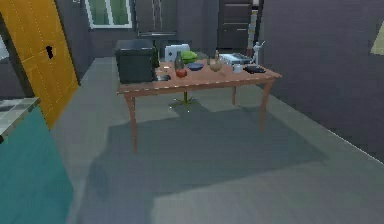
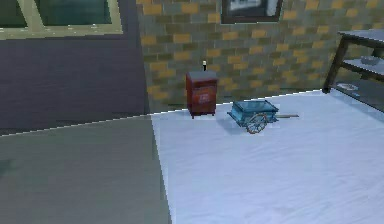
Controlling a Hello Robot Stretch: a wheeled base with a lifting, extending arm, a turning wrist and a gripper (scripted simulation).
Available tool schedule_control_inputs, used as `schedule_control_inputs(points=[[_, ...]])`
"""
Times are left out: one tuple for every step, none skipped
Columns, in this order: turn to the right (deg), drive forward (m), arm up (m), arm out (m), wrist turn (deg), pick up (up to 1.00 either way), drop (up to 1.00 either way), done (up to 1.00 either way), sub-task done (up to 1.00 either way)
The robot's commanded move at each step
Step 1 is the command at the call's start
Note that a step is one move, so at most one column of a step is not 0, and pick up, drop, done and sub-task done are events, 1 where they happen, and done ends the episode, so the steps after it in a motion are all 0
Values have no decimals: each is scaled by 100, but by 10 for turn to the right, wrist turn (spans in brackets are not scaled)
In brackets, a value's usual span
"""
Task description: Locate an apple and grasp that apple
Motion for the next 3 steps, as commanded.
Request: schedule_control_inputs(points=[[-120, 0, 0, 0, 0, 0, 0, 0, 0], [0, 100, 0, 0, 0, 0, 0, 0, 0], [-120, 0, 0, 0, 0, 0, 0, 0, 0]])
